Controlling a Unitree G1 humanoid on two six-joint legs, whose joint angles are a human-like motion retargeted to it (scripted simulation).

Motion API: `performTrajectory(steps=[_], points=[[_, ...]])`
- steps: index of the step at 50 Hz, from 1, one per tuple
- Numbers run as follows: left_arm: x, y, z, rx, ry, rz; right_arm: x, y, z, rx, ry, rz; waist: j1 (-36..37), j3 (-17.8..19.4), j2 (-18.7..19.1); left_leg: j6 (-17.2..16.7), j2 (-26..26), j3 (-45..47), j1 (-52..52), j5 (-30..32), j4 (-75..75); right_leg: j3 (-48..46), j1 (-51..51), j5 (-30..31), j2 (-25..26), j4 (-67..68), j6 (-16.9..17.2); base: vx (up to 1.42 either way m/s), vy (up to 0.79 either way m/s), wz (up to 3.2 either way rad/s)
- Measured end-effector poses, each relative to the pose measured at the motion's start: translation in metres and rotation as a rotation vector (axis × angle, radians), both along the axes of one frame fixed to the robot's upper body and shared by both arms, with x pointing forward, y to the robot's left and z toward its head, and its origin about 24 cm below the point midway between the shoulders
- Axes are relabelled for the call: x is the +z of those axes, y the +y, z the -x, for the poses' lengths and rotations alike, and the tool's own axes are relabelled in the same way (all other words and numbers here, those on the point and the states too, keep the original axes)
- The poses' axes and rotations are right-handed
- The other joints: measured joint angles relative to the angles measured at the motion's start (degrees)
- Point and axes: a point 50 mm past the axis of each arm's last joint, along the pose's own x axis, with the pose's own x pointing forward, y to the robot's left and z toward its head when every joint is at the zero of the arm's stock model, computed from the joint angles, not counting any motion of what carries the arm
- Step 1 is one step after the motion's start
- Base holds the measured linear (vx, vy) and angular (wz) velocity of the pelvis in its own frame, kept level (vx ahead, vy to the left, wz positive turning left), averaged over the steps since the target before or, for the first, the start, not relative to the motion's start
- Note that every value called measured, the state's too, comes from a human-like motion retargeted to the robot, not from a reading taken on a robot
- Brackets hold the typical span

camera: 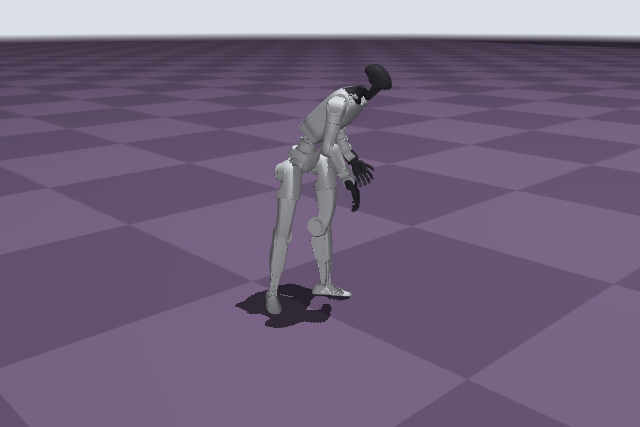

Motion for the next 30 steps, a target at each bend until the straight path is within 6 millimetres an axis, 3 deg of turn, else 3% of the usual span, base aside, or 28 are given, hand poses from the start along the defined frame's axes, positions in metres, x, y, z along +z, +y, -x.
performTrajectory(steps=[2,3,4,6,9,13,15,18,20,23,26,30], points=[[0.020,-0.014,-0.008,-0.002,-0.052,0.085,0.019,0.010,0.008,-0.414,0.443,-1.044,0.4,0.0,0.1,0.0,-0.3,-1.1,-0.3,0.1,0.0,-1.2,0.4,0.0,0.0,0.1,0.0,0.00,0.01,0.56],[0.034,-0.023,-0.015,0.007,-0.095,0.130,0.035,0.002,0.003,-0.725,0.623,-1.681,0.5,0.0,0.1,0.0,-0.5,-1.5,-0.5,0.3,0.0,-1.8,0.5,0.1,0.0,0.2,0.0,-0.03,0.02,0.60],[0.048,-0.034,-0.023,-0.011,-0.144,0.153,0.047,-0.010,-0.003,-0.852,0.676,-1.928,0.4,0.0,-0.1,0.0,-0.7,-2.1,-0.5,0.4,0.0,-2.4,0.8,-0.1,-0.1,0.5,0.0,-0.02,0.01,0.61],[0.078,-0.065,-0.041,-0.081,-0.243,0.164,0.081,-0.034,-0.020,-0.795,0.579,-2.040,0.0,0.0,-0.7,0.0,-0.9,-3.5,-0.1,0.6,0.0,-3.7,1.7,-0.8,-0.4,1.4,0.0,0.01,-0.02,0.66],[0.125,-0.116,-0.067,-0.214,-0.367,0.121,0.138,-0.082,-0.052,-0.747,0.270,-2.037,-0.6,0.0,-1.8,0.0,-1.2,-5.5,0.7,0.8,0.0,-5.6,3.2,-1.9,-1.0,2.9,0.0,0.00,-0.03,0.62],[0.180,-0.171,-0.102,-0.314,-0.449,-0.063,0.215,-0.157,-0.080,-0.904,-0.245,-1.987,-0.6,0.0,-3.5,0.0,-1.2,-7.1,1.0,1.5,0.0,-7.2,4.0,-2.8,-1.1,4.4,0.0,-0.03,-0.03,0.32],[0.201,-0.187,-0.117,-0.304,-0.468,-0.199,0.249,-0.189,-0.080,-1.007,-0.437,-2.007,-0.2,-0.1,-4.1,0.0,-1.0,-7.3,0.7,1.8,0.0,-7.3,3.6,-2.9,-0.9,4.6,0.0,-0.07,-0.02,0.00],[0.221,-0.188,-0.134,-0.231,-0.498,-0.375,0.281,-0.206,-0.074,-1.048,-0.562,-2.031,0.7,-0.8,-4.8,0.0,-0.6,-6.9,-0.1,2.3,0.0,-6.9,2.6,-2.5,-0.3,4.3,0.0,-0.05,-0.02,-0.20],[0.231,-0.178,-0.142,-0.167,-0.531,-0.427,0.291,-0.196,-0.075,-0.992,-0.551,-2.039,1.3,-0.9,-5.1,0.0,-0.3,-6.4,-0.3,2.5,0.0,-6.4,2.2,-2.2,0.0,4.0,0.0,-0.01,-0.02,-0.30],[0.232,-0.144,-0.144,-0.096,-0.592,-0.401,0.283,-0.152,-0.083,-0.811,-0.406,-2.003,1.9,-0.6,-5.2,0.0,-0.1,-5.5,0.3,2.4,0.0,-5.3,2.5,-1.7,0.2,3.2,0.0,0.03,-0.01,-0.31],[0.203,-0.099,-0.135,-0.058,-0.600,-0.336,0.246,-0.090,-0.086,-0.664,-0.180,-1.945,1.9,-0.8,-5.3,0.0,-0.3,-4.6,1.1,2.0,0.0,-4.4,2.9,-1.3,0.1,2.5,0.0,0.07,0.01,-0.24],[0.131,-0.038,-0.103,0.005,-0.459,-0.248,0.168,-0.011,-0.065,-0.635,0.160,-1.901,1.9,-0.7,-5.2,0.0,-0.9,-3.8,1.9,1.2,0.0,-3.5,3.4,-1.4,-0.7,2.3,0.0,0.10,0.02,-0.11]])
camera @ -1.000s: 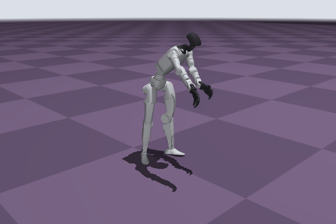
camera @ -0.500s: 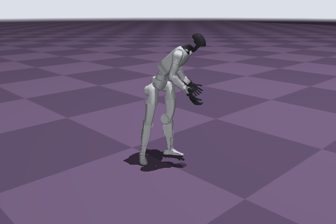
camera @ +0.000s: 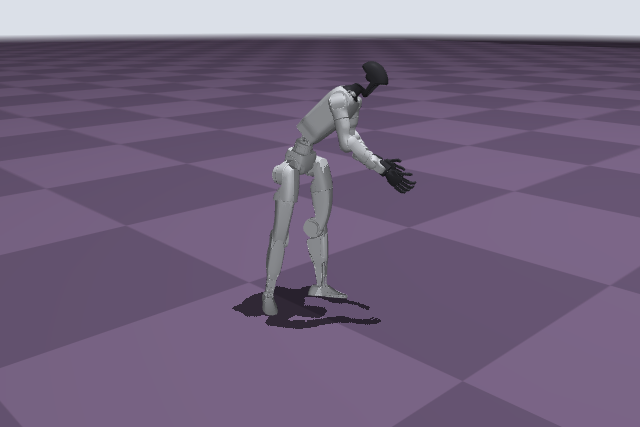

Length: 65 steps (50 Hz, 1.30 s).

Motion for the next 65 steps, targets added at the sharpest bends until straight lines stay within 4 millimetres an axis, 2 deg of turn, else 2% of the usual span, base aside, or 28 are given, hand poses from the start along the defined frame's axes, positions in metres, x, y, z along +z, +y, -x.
performTrajectory(steps=[2,5,8,10,13,18,21,23,25,27,28,30,31,35,38,41,43,45,47,50,53,55,58,60,63,65], points=[[-0.040,0.025,0.023,0.034,0.125,0.060,-0.043,0.029,0.020,0.087,0.114,-0.033,0.4,0.2,0.3,0.0,-0.3,0.2,0.0,-0.4,0.0,0.2,-0.1,-0.1,-0.4,0.0,0.0,0.09,0.01,-0.01],[-0.087,0.050,0.061,0.058,0.304,0.148,-0.095,0.057,0.055,0.204,0.283,-0.098,1.5,0.6,0.8,0.0,-0.4,0.2,-0.5,-0.7,0.0,0.1,-0.6,-0.3,-0.6,0.0,0.0,0.05,0.00,0.02],[-0.105,0.058,0.089,0.050,0.386,0.237,-0.118,0.061,0.078,0.301,0.355,-0.153,2.7,0.7,1.0,0.0,-0.2,-0.1,-1.4,-0.7,0.0,-0.4,-1.2,-0.3,-0.2,-0.2,0.0,0.00,0.00,0.00],[-0.103,0.053,0.096,0.036,0.372,0.293,-0.113,0.049,0.080,0.318,0.320,-0.165,3.3,0.7,0.7,0.0,0.1,-0.4,-2.0,-0.6,0.0,-0.8,-1.5,-0.2,0.3,-0.3,0.0,-0.02,-0.06,0.14],[-0.078,0.028,0.084,-0.009,0.264,0.355,-0.076,0.013,0.060,0.238,0.166,-0.138,3.6,0.7,-0.4,0.0,0.7,-1.2,-2.5,-0.2,0.0,-1.6,-1.6,-0.1,1.0,-0.4,0.0,-0.04,-0.07,0.18],[-0.006,-0.041,0.035,-0.158,0.079,0.410,0.018,-0.067,0.013,-0.075,-0.097,-0.032,3.4,0.4,-2.3,0.0,1.6,-2.7,-2.5,0.6,0.0,-3.1,-0.9,-0.4,2.0,0.0,0.0,-0.06,-0.08,0.22],[0.037,-0.081,0.004,-0.207,0.058,0.433,0.074,-0.124,-0.008,-0.332,-0.148,-0.027,3.8,0.3,-3.2,0.0,2.0,-3.4,-2.3,1.0,0.0,-3.9,-0.4,-0.6,2.5,0.3,0.0,-0.06,-0.07,0.18],[0.058,-0.100,-0.014,-0.191,0.074,0.421,0.102,-0.163,-0.012,-0.489,-0.133,-0.075,4.3,0.3,-3.4,0.0,2.2,-3.6,-2.3,1.2,0.0,-4.2,-0.3,-0.7,2.9,0.4,0.0,-0.05,-0.05,0.11],[0.068,-0.112,-0.027,-0.152,0.104,0.381,0.115,-0.195,-0.009,-0.614,-0.089,-0.111,4.7,-0.3,-3.6,0.0,2.4,-3.8,-2.5,1.4,0.0,-4.4,-0.4,-0.7,3.1,0.4,0.0,0.00,0.00,0.00],[0.066,-0.118,-0.034,-0.126,0.130,0.328,0.111,-0.209,-0.007,-0.673,-0.044,-0.105,4.8,-0.7,-3.6,0.0,2.4,-3.9,-2.5,1.4,0.0,-4.5,-0.4,-0.7,3.2,0.3,0.0,0.00,0.00,0.00],[0.063,-0.119,-0.034,-0.125,0.139,0.304,0.107,-0.210,-0.008,-0.675,-0.027,-0.092,4.8,-0.7,-3.5,0.0,2.4,-4.0,-2.4,1.3,0.0,-4.5,-0.2,-0.8,3.1,0.3,0.0,0.05,-0.01,0.07],[0.050,-0.120,-0.032,-0.146,0.153,0.273,0.091,-0.200,-0.013,-0.628,-0.009,-0.052,4.6,-0.4,-3.0,0.0,2.1,-4.1,-1.6,1.0,0.0,-4.6,0.6,-1.0,2.8,0.4,0.0,0.08,0.00,0.12],[0.038,-0.116,-0.029,-0.167,0.165,0.272,0.077,-0.188,-0.016,-0.573,-0.006,-0.028,4.2,-0.1,-2.6,0.0,1.9,-4.3,-1.0,0.8,0.0,-4.6,1.3,-1.2,2.5,0.4,0.0,0.10,0.01,0.14],[-0.025,-0.086,-0.001,-0.232,0.254,0.287,0.005,-0.130,-0.017,-0.344,0.042,0.038,2.7,0.5,-1.6,0.0,0.9,-4.4,1.3,-0.1,0.0,-4.3,3.5,-2.0,0.9,1.1,0.0,0.12,0.03,0.04],[-0.077,-0.047,0.028,-0.197,0.370,0.288,-0.062,-0.080,0.000,-0.222,0.170,0.069,2.3,0.7,-1.2,0.0,0.7,-3.4,1.2,-0.5,0.0,-3.1,2.6,-2.2,0.4,1.5,-0.8,0.04,0.03,-0.30],[-0.117,-0.004,0.062,-0.117,0.484,0.269,-0.121,-0.038,0.026,-0.123,0.337,0.065,2.2,0.7,-0.9,0.0,0.6,-2.2,0.2,-0.6,0.0,-1.8,0.7,-2.1,-0.1,1.7,-1.0,0.00,0.03,-0.39],[-0.132,0.021,0.084,-0.074,0.533,0.255,-0.146,-0.015,0.042,-0.066,0.415,0.042,2.2,0.7,-0.6,0.0,0.6,-1.4,-0.6,-0.6,0.0,-1.1,-0.6,-1.9,-0.3,1.8,-0.6,-0.01,0.03,-0.36],[-0.135,0.039,0.101,-0.054,0.545,0.248,-0.153,0.002,0.052,-0.023,0.433,0.017,2.4,0.7,-0.5,0.0,0.6,-0.7,-1.4,-0.6,0.0,-0.4,-1.8,-1.6,-0.3,1.6,-0.1,-0.04,0.01,-0.36],[-0.124,0.047,0.109,-0.059,0.502,0.253,-0.138,0.014,0.052,-0.002,0.374,0.001,2.9,0.7,-0.4,0.0,1.1,0.0,-2.4,-0.3,0.0,0.2,-3.1,-1.1,0.3,1.3,0.0,-0.09,-0.03,-0.37],[-0.094,0.043,0.104,-0.092,0.373,0.269,-0.092,0.025,0.042,0.002,0.213,-0.010,3.5,0.7,-0.5,0.0,1.7,0.5,-3.2,0.2,0.0,0.6,-4.2,-0.6,1.1,0.9,0.0,-0.08,-0.05,-0.20],[-0.055,0.022,0.080,-0.148,0.230,0.313,-0.029,0.031,0.029,-0.010,0.026,-0.012,3.5,0.7,-0.8,0.0,1.9,0.0,-2.7,0.4,0.0,0.2,-3.5,-0.9,1.2,1.1,0.0,-0.02,-0.05,0.14],[-0.030,0.001,0.058,-0.203,0.171,0.358,0.015,0.029,0.022,-0.032,-0.095,-0.012,3.3,0.7,-0.7,0.0,1.8,-1.0,-2.0,0.4,0.0,-0.7,-2.3,-1.5,0.9,1.7,0.0,0.02,-0.05,0.44],[0.004,-0.037,0.020,-0.271,0.159,0.411,0.077,0.013,0.014,-0.087,-0.252,-0.020,3.2,0.7,-0.5,0.0,1.4,-3.0,-0.7,0.4,0.0,-2.7,-0.2,-2.8,0.3,3.0,0.0,0.04,-0.06,0.64],[0.024,-0.065,-0.003,-0.282,0.173,0.397,0.112,-0.007,0.008,-0.137,-0.324,-0.023,3.3,0.7,0.0,0.0,1.2,-4.5,-0.1,0.5,0.0,-4.2,1.0,-3.6,0.0,4.0,0.0,0.04,-0.06,0.72],[0.046,-0.099,-0.029,-0.220,0.175,0.255,0.143,-0.048,-0.003,-0.242,-0.348,-0.003,3.8,0.7,0.7,0.0,0.9,-6.6,0.1,0.8,0.0,-6.4,2.1,-4.6,-0.5,5.5,0.0,0.02,-0.05,0.67],[0.055,-0.114,-0.037,-0.166,0.152,0.120,0.149,-0.075,-0.009,-0.327,-0.317,0.031,4.1,0.6,1.0,0.0,0.7,-7.7,0.1,1.0,0.0,-7.6,2.5,-5.0,-0.7,6.4,0.0,0.01,-0.04,0.56]])
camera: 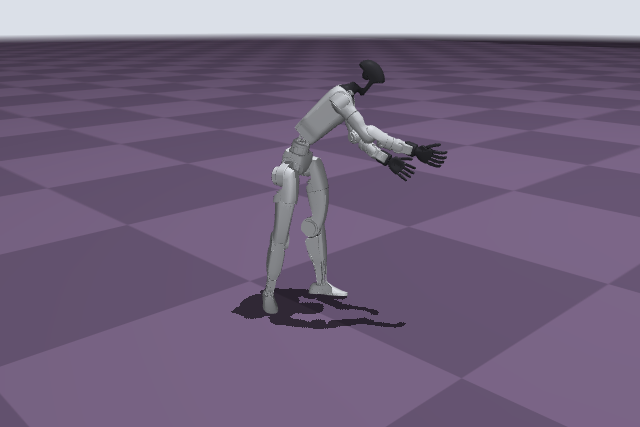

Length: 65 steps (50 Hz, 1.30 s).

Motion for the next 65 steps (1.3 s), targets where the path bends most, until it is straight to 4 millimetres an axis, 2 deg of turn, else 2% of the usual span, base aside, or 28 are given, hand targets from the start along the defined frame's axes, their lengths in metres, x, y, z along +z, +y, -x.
performTrajectory(steps=[3,5,7,9,11,15,17,19,20,22,24,27,30,33,35,37,40,42,45,47,50,52,55,58,60,61,63,65], points=[[0.001,-0.008,-0.002,0.017,-0.052,-0.127,-0.015,-0.028,-0.009,-0.125,0.110,0.066,0.4,0.0,0.6,0.0,-0.2,-1.3,-0.1,0.1,0.0,-1.4,0.5,-0.4,-0.2,0.8,0.0,0.03,-0.04,0.44],[-0.006,-0.003,0.001,-0.011,-0.067,-0.131,-0.037,-0.035,-0.015,-0.162,0.194,0.115,0.7,0.0,1.0,0.0,-0.2,-1.9,-0.3,0.2,0.0,-2.0,0.6,-0.4,-0.2,1.0,-0.3,0.04,-0.04,0.26],[-0.023,0.014,0.008,-0.041,-0.054,-0.087,-0.072,-0.029,-0.019,-0.141,0.272,0.137,0.9,0.0,1.4,0.0,-0.1,-2.1,-0.6,0.2,0.0,-2.3,0.6,-0.3,0.1,0.8,-0.8,0.03,-0.02,0.03],[-0.050,0.042,0.020,-0.040,-0.017,-0.037,-0.117,-0.012,-0.017,-0.073,0.348,0.121,1.0,0.0,1.6,0.0,0.0,-2.2,-0.7,0.1,0.0,-2.3,0.5,-0.1,0.3,0.4,-1.3,0.07,-0.04,-0.01],[-0.082,0.074,0.037,-0.001,0.040,-0.002,-0.167,0.011,-0.008,0.022,0.428,0.078,1.3,0.0,1.6,0.0,0.1,-2.0,-1.0,0.0,0.0,-2.2,0.3,0.1,0.5,0.0,-1.6,0.07,-0.03,-0.10],[-0.146,0.142,0.088,0.126,0.204,0.026,-0.260,0.062,0.037,0.216,0.604,0.005,2.0,0.0,1.4,0.0,0.1,-1.3,-1.9,-0.1,0.0,-1.6,-0.9,0.8,0.6,-0.9,-1.7,0.07,0.00,-0.15],[-0.168,0.167,0.117,0.161,0.295,0.056,-0.290,0.083,0.062,0.290,0.670,-0.001,2.5,0.0,1.3,0.0,0.0,-0.9,-2.7,-0.1,0.0,-1.3,-1.6,1.2,0.7,-1.4,-1.4,0.07,0.01,-0.13],[-0.180,0.185,0.143,0.173,0.369,0.106,-0.307,0.100,0.085,0.351,0.702,-0.007,2.9,0.0,1.2,0.0,0.0,-0.7,-3.2,-0.2,0.0,-1.2,-2.1,1.6,0.9,-2.0,-1.0,0.06,0.01,-0.08],[-0.183,0.191,0.155,0.173,0.397,0.134,-0.311,0.107,0.095,0.379,0.706,-0.011,3.1,0.0,1.2,0.0,0.0,-0.6,-3.4,-0.2,0.0,-1.1,-2.2,1.8,1.0,-2.3,-0.8,0.05,0.01,-0.02],[-0.179,0.194,0.167,0.160,0.405,0.185,-0.305,0.116,0.104,0.420,0.671,-0.023,3.4,0.0,1.2,0.0,-0.1,-0.7,-3.4,-0.2,0.0,-1.2,-2.0,2.2,1.3,-2.9,-0.5,0.03,0.00,0.01],[-0.166,0.188,0.167,0.137,0.359,0.218,-0.287,0.119,0.103,0.444,0.601,-0.035,3.6,0.0,1.3,0.0,-0.1,-1.0,-3.1,-0.2,0.0,-1.5,-1.4,2.3,1.5,-3.3,-0.6,0.00,0.00,0.00],[-0.136,0.164,0.146,0.081,0.229,0.243,-0.244,0.115,0.085,0.435,0.460,-0.055,3.5,0.0,1.4,0.0,-0.2,-1.9,-2.1,-0.2,0.0,-2.3,0.2,2.2,1.7,-3.4,-1.2,0.03,-0.02,0.28],[-0.102,0.122,0.110,-0.026,0.121,0.288,-0.190,0.102,0.055,0.361,0.323,-0.074,3.0,0.0,1.6,0.0,-0.3,-3.3,-0.8,0.0,0.0,-3.5,2.0,1.6,1.5,-2.4,-2.3,0.01,-0.01,0.40],[-0.072,0.069,0.071,-0.159,0.131,0.370,-0.134,0.079,0.020,0.238,0.246,-0.076,2.4,0.0,1.8,0.0,-0.5,-4.8,0.1,0.4,0.0,-5.0,3.3,0.9,0.9,-0.4,-3.4,-0.01,0.01,0.46],[-0.054,0.035,0.048,-0.214,0.176,0.400,-0.098,0.056,0.000,0.150,0.234,-0.077,2.2,0.0,2.0,0.0,-0.7,-5.8,0.4,0.6,0.0,-5.9,3.7,0.4,0.4,1.2,-3.9,-0.02,0.02,0.46],[-0.040,0.009,0.028,-0.211,0.212,0.377,-0.070,0.030,-0.015,0.065,0.253,-0.075,2.2,-0.2,2.2,0.0,-0.9,-6.6,0.2,0.8,0.0,-6.6,3.7,0.1,-0.1,2.6,-3.9,-0.02,0.02,0.42],[-0.018,-0.013,0.008,-0.148,0.187,0.251,-0.039,-0.007,-0.022,-0.056,0.282,-0.050,2.5,-0.2,2.7,0.0,-1.2,-7.6,-0.1,1.0,0.0,-7.5,3.6,-0.4,-0.7,4.1,-3.6,-0.02,0.02,0.33],[-0.008,-0.015,0.002,-0.104,0.116,0.139,-0.031,-0.019,-0.022,-0.121,0.287,0.028,2.8,0.0,3.2,0.0,-1.4,-8.0,-0.4,1.1,0.0,-7.8,3.4,-0.6,-0.9,4.5,-3.4,-0.01,0.01,0.21],[-0.008,-0.005,0.004,-0.083,0.008,0.030,-0.038,-0.017,-0.023,-0.170,0.282,0.234,3.2,0.0,3.9,0.0,-1.5,-8.2,-1.3,1.1,0.0,-7.9,2.8,-1.0,-0.8,4.3,-3.5,0.00,0.00,0.00],[-0.024,0.013,0.014,-0.095,-0.015,0.038,-0.062,0.000,-0.023,-0.149,0.273,0.392,3.2,0.0,4.4,0.0,-1.4,-8.1,-1.8,1.0,0.0,-7.8,2.4,-1.1,-0.5,3.6,-3.8,0.00,0.00,0.00],[-0.066,0.052,0.039,-0.106,0.046,0.120,-0.118,0.032,-0.014,-0.030,0.281,0.558,3.1,0.0,5.1,0.0,-1.5,-7.7,-2.6,0.8,0.0,-7.6,1.7,-1.2,-0.2,2.5,-4.3,0.00,0.00,0.00],[-0.101,0.083,0.063,-0.071,0.135,0.187,-0.164,0.054,0.001,0.096,0.320,0.595,3.2,0.0,5.5,0.0,-1.6,-7.4,-3.2,0.7,0.0,-7.4,1.2,-1.1,-0.1,1.8,-4.5,0.00,0.00,0.00],[-0.147,0.129,0.104,0.032,0.272,0.251,-0.231,0.079,0.034,0.278,0.426,0.563,3.5,0.0,6.3,0.0,-1.8,-7.0,-4.4,0.7,0.0,-7.2,0.1,-0.8,0.1,0.8,-4.7,0.00,0.00,0.00],[-0.176,0.168,0.146,0.137,0.377,0.254,-0.279,0.098,0.067,0.392,0.545,0.461,4.0,0.0,6.9,0.0,-2.0,-6.7,-5.2,0.7,0.0,-7.0,-0.6,-0.3,0.2,-0.1,-4.5,0.00,0.00,0.00],[-0.185,0.185,0.169,0.180,0.420,0.235,-0.293,0.108,0.083,0.428,0.587,0.374,4.3,0.0,7.2,0.0,-2.0,-6.6,-5.4,0.7,0.0,-6.9,-0.8,0.1,0.4,-0.5,-4.4,0.00,0.00,0.00],[-0.185,0.189,0.176,0.189,0.429,0.224,-0.292,0.112,0.086,0.435,0.582,0.329,4.4,0.0,7.2,0.0,-2.0,-6.7,-5.4,0.7,0.0,-6.9,-0.7,0.3,0.5,-0.6,-4.4,0.00,0.00,0.00],[-0.183,0.193,0.186,0.190,0.432,0.205,-0.280,0.117,0.088,0.443,0.544,0.237,4.5,0.0,7.1,0.0,-1.9,-6.8,-5.1,0.7,0.0,-6.9,-0.4,0.5,0.6,-0.6,-4.4,0.00,0.00,0.00],[-0.176,0.189,0.186,0.171,0.408,0.197,-0.255,0.119,0.083,0.441,0.470,0.149,4.5,0.0,6.9,0.0,-1.8,-7.0,-4.6,0.7,0.0,-7.0,0.1,0.7,0.6,-0.4,-4.4,0.00,0.00,0.00]])
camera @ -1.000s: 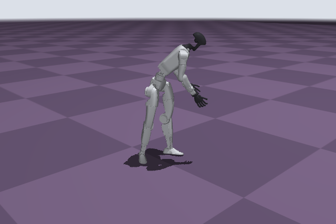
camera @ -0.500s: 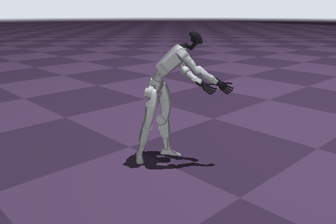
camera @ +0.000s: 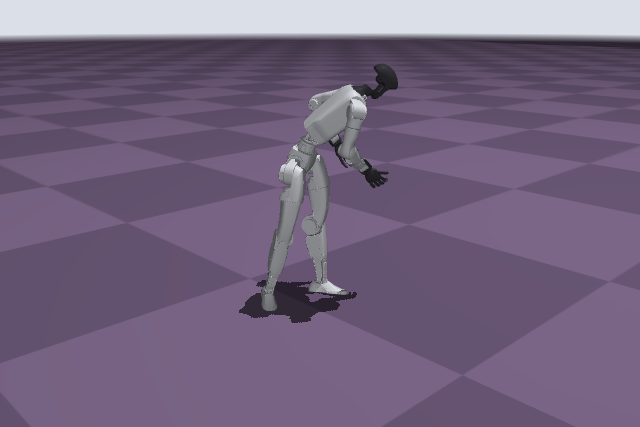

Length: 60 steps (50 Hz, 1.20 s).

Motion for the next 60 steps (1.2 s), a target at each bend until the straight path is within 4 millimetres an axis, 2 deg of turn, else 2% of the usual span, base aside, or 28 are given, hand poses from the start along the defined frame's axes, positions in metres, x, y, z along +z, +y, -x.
performTrajectory(steps=[2,5,10,12,15,18,20,22,24,27,30,33,35,37,40,43,47,50,51,53,55,58,60], points=[[0.011,-0.012,-0.010,-0.030,-0.054,0.009,0.033,-0.004,-0.012,-0.036,-0.074,-0.091,-0.2,0.0,-0.5,0.0,0.1,-0.3,0.8,0.0,0.0,-0.1,0.7,0.0,-0.1,0.5,-0.1,0.00,0.00,0.00],[0.034,-0.040,-0.038,-0.088,-0.165,0.046,0.090,-0.018,-0.034,-0.128,-0.190,-0.197,-0.5,0.0,-1.3,0.0,0.1,-0.8,1.9,0.0,0.0,-0.5,1.9,-0.3,-0.3,1.3,-0.5,0.00,0.00,0.00],[0.093,-0.107,-0.104,-0.208,-0.347,0.109,0.181,-0.066,-0.075,-0.355,-0.310,-0.261,-1.0,0.0,-2.5,0.0,0.1,-2.0,3.3,0.2,0.0,-1.4,3.6,-1.3,-0.6,2.7,-1.0,-0.04,-0.01,0.16],[0.116,-0.135,-0.129,-0.240,-0.386,0.094,0.208,-0.086,-0.085,-0.423,-0.310,-0.297,-1.3,-0.1,-2.8,0.0,-0.1,-2.4,3.5,0.3,0.0,-1.8,3.9,-1.8,-0.7,3.2,-1.0,-0.06,0.01,0.21],[0.145,-0.168,-0.156,-0.250,-0.408,0.018,0.231,-0.107,-0.092,-0.472,-0.287,-0.387,-2.0,-0.1,-3.0,0.0,-0.3,-2.9,3.6,0.4,0.0,-2.2,4.2,-2.4,-0.9,3.8,-0.7,-0.06,0.02,0.17],[0.154,-0.178,-0.170,-0.238,-0.400,-0.060,0.228,-0.107,-0.095,-0.455,-0.258,-0.425,-2.6,0.0,-2.8,0.0,-0.5,-3.0,3.4,0.5,0.0,-2.3,4.0,-2.8,-1.1,4.0,-0.4,-0.02,0.01,0.03],[0.150,-0.173,-0.174,-0.231,-0.382,-0.078,0.211,-0.097,-0.097,-0.419,-0.231,-0.393,-2.8,0.0,-2.6,0.0,-0.5,-2.8,2.9,0.4,0.0,-2.1,3.5,-3.0,-1.0,3.9,-0.3,0.00,0.00,0.00],[0.132,-0.156,-0.173,-0.220,-0.349,-0.065,0.178,-0.081,-0.099,-0.371,-0.183,-0.304,-2.9,0.0,-2.2,0.0,-0.4,-2.3,2.4,0.4,0.0,-1.7,2.8,-3.0,-0.9,3.5,-0.4,-0.01,0.01,-0.11],[0.104,-0.130,-0.164,-0.190,-0.298,-0.050,0.133,-0.061,-0.095,-0.315,-0.109,-0.186,-3.0,0.0,-1.9,0.0,-0.3,-1.7,2.0,0.2,0.0,-1.1,2.3,-3.0,-0.8,2.9,-0.6,-0.01,0.03,-0.27],[0.053,-0.085,-0.137,-0.109,-0.193,-0.060,0.055,-0.033,-0.076,-0.224,0.037,-0.017,-3.1,0.0,-1.5,0.0,-0.3,-0.5,1.5,-0.1,0.0,0.0,1.4,-3.1,-0.8,2.0,-0.7,0.00,0.04,-0.30],[0.005,-0.044,-0.097,-0.020,-0.066,-0.095,-0.016,-0.013,-0.044,-0.128,0.191,0.088,-3.1,0.0,-1.1,0.0,-0.4,0.7,0.7,-0.3,0.0,1.1,0.3,-3.0,-0.8,1.1,-0.6,0.00,0.05,-0.29],[-0.026,-0.012,-0.051,0.038,0.046,-0.097,-0.058,0.002,-0.013,-0.039,0.288,0.125,-3.3,0.0,-1.0,0.0,-0.5,1.7,0.2,-0.4,0.0,2.1,-0.5,-2.9,-0.7,0.4,-0.3,0.00,0.05,-0.25],[-0.033,0.000,-0.025,0.059,0.085,-0.077,-0.065,0.010,-0.001,0.014,0.291,0.129,-3.6,0.0,-1.2,0.0,-0.5,2.3,0.1,-0.5,0.0,2.7,-0.8,-2.7,-0.6,-0.1,0.1,-0.01,0.03,-0.19],[-0.028,0.004,-0.011,0.065,0.070,-0.052,-0.053,0.016,-0.001,0.051,0.231,0.119,-4.0,0.0,-1.4,0.0,-0.5,2.6,0.2,-0.5,0.0,3.1,-0.8,-2.6,-0.6,-0.4,0.4,0.00,0.00,0.00],[-0.004,-0.002,-0.012,0.053,-0.040,-0.034,-0.009,0.020,-0.016,0.067,0.074,0.080,-4.7,0.0,-1.8,0.0,-0.5,2.8,0.7,-0.4,0.0,3.4,-0.3,-2.5,-0.5,-0.6,0.7,0.00,0.00,0.00],[0.034,-0.023,-0.038,0.013,-0.229,-0.032,0.057,0.015,-0.037,0.022,-0.107,0.014,-5.3,0.0,-2.1,0.0,-0.5,2.6,1.5,-0.2,0.0,3.4,0.5,-2.7,-0.4,-0.4,0.9,0.00,0.00,0.00],[0.092,-0.067,-0.089,-0.069,-0.444,0.020,0.148,-0.006,-0.061,-0.085,-0.317,-0.055,-5.6,-0.1,-2.1,0.0,-0.4,2.0,2.5,0.1,0.0,3.0,1.5,-3.4,-0.6,0.7,0.8,-0.01,-0.01,0.04],[0.129,-0.105,-0.124,-0.120,-0.506,0.071,0.200,-0.028,-0.074,-0.181,-0.408,-0.045,-5.8,-0.8,-2.2,0.0,-0.4,1.3,2.6,0.4,0.0,2.5,1.7,-4.0,-0.8,1.7,0.8,0.00,0.00,0.00],[0.139,-0.115,-0.136,-0.122,-0.509,0.074,0.212,-0.035,-0.077,-0.214,-0.419,-0.026,-5.9,-1.0,-2.3,0.0,-0.4,1.2,2.7,0.4,0.0,2.3,1.8,-4.1,-0.9,2.0,0.8,0.00,0.00,0.00],[0.157,-0.132,-0.155,-0.114,-0.505,0.056,0.229,-0.048,-0.084,-0.277,-0.423,0.014,-6.1,-1.3,-2.4,0.0,-0.4,1.0,2.8,0.6,0.0,2.1,1.9,-4.3,-1.1,2.5,1.0,0.00,0.00,0.00],[0.165,-0.139,-0.169,-0.092,-0.487,0.010,0.232,-0.057,-0.089,-0.325,-0.397,0.052,-6.3,-1.4,-2.5,0.0,-0.4,1.0,3.0,0.6,0.0,2.0,2.0,-4.4,-1.2,2.8,1.1,0.00,0.00,0.00],[0.158,-0.132,-0.182,-0.071,-0.439,-0.052,0.215,-0.057,-0.096,-0.339,-0.326,0.085,-6.4,-1.0,-2.4,0.0,-0.3,1.3,3.3,0.6,0.0,2.3,2.0,-4.3,-1.3,2.9,1.2,0.00,0.00,0.00],[0.140,-0.117,-0.183,-0.065,-0.388,-0.065,0.191,-0.051,-0.098,-0.313,-0.266,0.092,-6.3,-0.5,-2.1,0.0,-0.1,1.8,3.4,0.5,0.0,2.8,1.9,-4.0,-1.2,2.6,1.1,0.02,-0.02,-0.23]])
